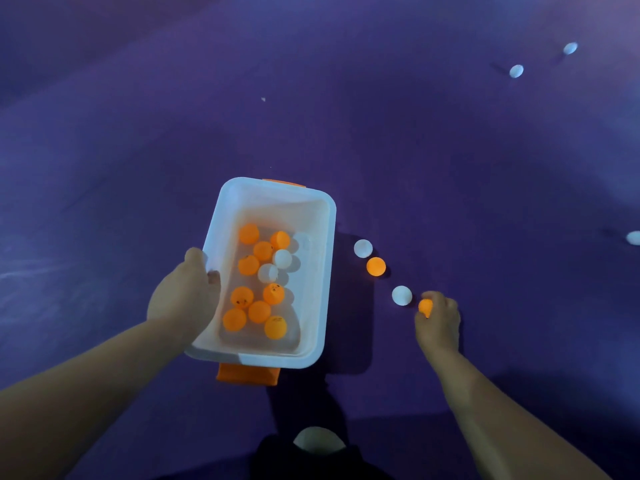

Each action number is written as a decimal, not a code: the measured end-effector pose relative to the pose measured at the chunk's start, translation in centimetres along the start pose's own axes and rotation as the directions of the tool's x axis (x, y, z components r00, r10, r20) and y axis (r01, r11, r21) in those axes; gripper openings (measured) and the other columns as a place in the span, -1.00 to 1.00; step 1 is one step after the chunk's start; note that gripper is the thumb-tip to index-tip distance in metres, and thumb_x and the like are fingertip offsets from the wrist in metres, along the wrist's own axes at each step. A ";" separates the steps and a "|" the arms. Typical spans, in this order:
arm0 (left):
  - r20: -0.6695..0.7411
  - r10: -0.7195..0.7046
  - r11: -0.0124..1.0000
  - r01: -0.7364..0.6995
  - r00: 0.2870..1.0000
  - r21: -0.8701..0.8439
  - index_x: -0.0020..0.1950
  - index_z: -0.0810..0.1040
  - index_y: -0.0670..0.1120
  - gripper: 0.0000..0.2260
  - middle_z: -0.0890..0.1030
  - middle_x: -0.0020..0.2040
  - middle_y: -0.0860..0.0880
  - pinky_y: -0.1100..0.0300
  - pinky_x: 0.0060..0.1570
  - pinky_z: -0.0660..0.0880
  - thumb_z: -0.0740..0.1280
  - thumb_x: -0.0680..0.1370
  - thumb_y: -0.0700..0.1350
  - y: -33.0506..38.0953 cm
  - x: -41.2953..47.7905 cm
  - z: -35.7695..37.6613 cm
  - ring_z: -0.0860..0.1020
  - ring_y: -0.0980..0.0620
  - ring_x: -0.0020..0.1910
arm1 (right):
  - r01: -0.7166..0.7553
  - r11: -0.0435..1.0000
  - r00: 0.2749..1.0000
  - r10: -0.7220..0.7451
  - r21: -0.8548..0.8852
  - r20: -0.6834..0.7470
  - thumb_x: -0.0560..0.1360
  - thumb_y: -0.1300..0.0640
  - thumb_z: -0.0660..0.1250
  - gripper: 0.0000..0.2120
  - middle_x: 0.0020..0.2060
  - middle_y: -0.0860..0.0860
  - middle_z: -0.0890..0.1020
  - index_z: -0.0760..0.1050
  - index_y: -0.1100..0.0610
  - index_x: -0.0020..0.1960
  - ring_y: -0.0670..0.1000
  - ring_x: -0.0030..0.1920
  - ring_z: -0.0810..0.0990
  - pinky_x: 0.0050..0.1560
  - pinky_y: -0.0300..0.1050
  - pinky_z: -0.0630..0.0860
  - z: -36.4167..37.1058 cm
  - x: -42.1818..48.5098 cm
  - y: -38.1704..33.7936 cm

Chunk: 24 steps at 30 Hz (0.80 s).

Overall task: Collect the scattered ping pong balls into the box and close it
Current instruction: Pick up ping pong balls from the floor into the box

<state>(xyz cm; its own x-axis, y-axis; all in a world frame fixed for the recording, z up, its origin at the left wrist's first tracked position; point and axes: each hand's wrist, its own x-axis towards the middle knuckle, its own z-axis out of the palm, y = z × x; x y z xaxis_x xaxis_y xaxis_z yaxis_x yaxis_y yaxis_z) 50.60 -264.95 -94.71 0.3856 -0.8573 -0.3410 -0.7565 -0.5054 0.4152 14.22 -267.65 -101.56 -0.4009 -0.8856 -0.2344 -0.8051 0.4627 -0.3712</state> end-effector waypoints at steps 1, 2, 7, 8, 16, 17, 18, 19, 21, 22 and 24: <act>0.001 -0.003 1.000 0.003 1.000 0.001 -0.01 0.26 -0.12 -0.93 0.42 -0.30 0.01 0.19 -0.49 0.23 0.11 0.62 -0.13 0.1 0.0 0.0 0.44 0.04 -0.38 | -0.054 0.997 0.998 0.055 0.050 -0.010 0.51 0.31 0.21 -0.71 0.17 0.13 0.45 0.46 0.15 0.21 0.18 0.17 0.44 -0.05 -0.05 0.37 -0.1 0.0 -0.2; 0.000 -0.007 1.000 0.007 1.000 0.001 -0.02 0.26 -0.12 -0.93 0.42 -0.30 0.01 0.19 -0.49 0.22 0.10 0.62 -0.14 0.1 0.0 0.0 0.44 0.04 -0.38 | -0.082 0.992 0.996 0.084 0.095 -0.024 0.51 0.27 0.17 -0.75 0.11 0.09 0.46 0.46 0.14 0.16 0.17 0.13 0.45 -0.07 -0.01 0.39 -0.2 -0.1 -0.5; -0.005 -0.019 1.000 0.019 1.000 -0.012 -0.02 0.27 -0.13 -0.94 0.46 -0.28 -0.03 0.16 -0.44 0.28 0.10 0.61 -0.14 0.0 0.1 0.0 0.46 -0.02 -0.36 | -0.041 0.994 0.991 0.053 0.102 -0.122 0.59 -0.04 0.09 -0.75 -0.22 0.02 0.56 0.43 0.12 0.02 0.10 -0.22 0.53 -0.27 0.00 0.41 0.4 -0.7 -2.1; -0.004 -0.018 1.000 0.018 1.000 -0.011 -0.02 0.27 -0.12 -0.94 0.45 -0.28 -0.01 0.16 -0.44 0.28 0.10 0.61 -0.14 0.0 0.1 0.0 0.46 -0.01 -0.35 | -0.046 0.997 0.995 0.052 0.069 -0.089 0.58 -0.08 0.11 -0.70 -0.20 0.01 0.57 0.41 0.09 0.16 0.09 -0.21 0.52 -0.29 -0.05 0.38 0.6 -0.8 -2.3; -0.002 -0.023 1.000 0.023 1.000 -0.019 -0.01 0.27 -0.11 -0.96 0.43 -0.30 0.04 0.19 -0.49 0.24 0.10 0.61 -0.15 0.1 0.0 -0.2 0.45 0.06 -0.37 | 0.105 0.940 0.991 -0.071 0.325 -0.116 0.45 -0.12 0.31 -0.75 -0.27 -0.15 0.54 0.44 0.02 0.01 0.00 -0.18 0.59 -0.23 -0.11 0.39 0.0 -3.5 -6.7; 0.002 -0.026 0.999 0.026 1.000 -0.025 -0.01 0.28 -0.12 -0.96 0.44 -0.29 0.03 0.19 -0.49 0.26 0.10 0.61 -0.16 0.0 0.0 -0.2 0.46 0.05 -0.37 | 0.194 0.894 0.979 -0.150 0.404 -0.137 0.41 -0.17 0.30 -0.74 -0.25 -0.19 0.54 0.44 -0.04 -0.01 -0.11 -0.18 0.57 -0.22 -0.15 0.41 -0.4 -4.5 -8.2; 0.006 -0.027 0.999 0.027 1.000 -0.029 0.00 0.29 -0.12 -0.96 0.46 -0.28 0.02 0.18 -0.49 0.30 0.10 0.61 -0.16 0.0 0.0 -0.2 0.48 0.03 -0.36 | 0.276 0.843 0.961 -0.234 0.462 -0.147 0.37 -0.20 0.29 -0.74 -0.22 -0.24 0.55 0.44 -0.12 -0.02 -0.17 -0.17 0.56 -0.21 -0.24 0.44 -0.9 -5.7 -9.7; 0.009 -0.025 0.999 0.026 1.000 -0.031 0.00 0.29 -0.12 -0.96 0.48 -0.28 0.01 0.18 -0.48 0.33 0.10 0.61 -0.16 0.0 0.0 -0.2 0.50 0.02 -0.35 | 0.341 0.794 0.939 -0.313 0.503 -0.141 0.35 -0.21 0.29 -0.77 -0.18 -0.30 0.56 0.42 -0.21 -0.03 -0.21 -0.14 0.56 -0.19 -0.35 0.47 -1.2 -6.7 -11.0; 0.011 -0.025 0.999 0.026 1.000 -0.036 -0.02 0.29 -0.12 -0.95 0.48 -0.28 0.01 0.17 -0.46 0.36 0.10 0.61 -0.15 0.0 0.0 -0.2 0.50 0.02 -0.35 | 0.411 0.739 0.894 -0.440 0.534 -0.079 0.35 -0.20 0.31 -0.79 -0.11 -0.38 0.55 0.40 -0.29 -0.03 -0.24 -0.09 0.57 -0.14 -0.42 0.51 -1.2 -8.0 -12.8; 0.012 -0.027 0.999 0.027 1.000 -0.035 -0.02 0.29 -0.11 -0.95 0.47 -0.28 0.01 0.18 -0.47 0.33 0.10 0.61 -0.15 0.0 -0.1 -0.3 0.49 0.03 -0.35 | 0.417 0.733 0.878 -0.478 0.538 -0.030 0.36 -0.20 0.31 -0.76 -0.09 -0.35 0.56 0.40 -0.28 0.00 -0.21 -0.07 0.58 -0.11 -0.33 0.56 -1.0 -8.3 -13.4; 0.015 -0.030 0.999 0.030 0.999 -0.034 -0.03 0.28 -0.11 -0.94 0.46 -0.29 0.02 0.19 -0.49 0.27 0.10 0.62 -0.15 0.1 -0.1 -0.4 0.47 0.05 -0.37 | 0.396 0.748 0.864 -0.500 0.533 0.058 0.36 -0.18 0.33 -0.63 -0.12 -0.17 0.58 0.35 -0.25 0.13 -0.10 -0.08 0.59 -0.06 -0.08 0.61 -0.5 -8.5 -14.2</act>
<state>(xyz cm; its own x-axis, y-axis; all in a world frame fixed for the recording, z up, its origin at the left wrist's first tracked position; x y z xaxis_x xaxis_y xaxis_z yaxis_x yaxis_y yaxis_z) 50.66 -264.96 -94.29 0.4001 -0.8404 -0.3654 -0.7258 -0.5341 0.4335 28.88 -266.69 -93.88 0.0813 -0.9943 -0.0695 -0.5277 0.0162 -0.8493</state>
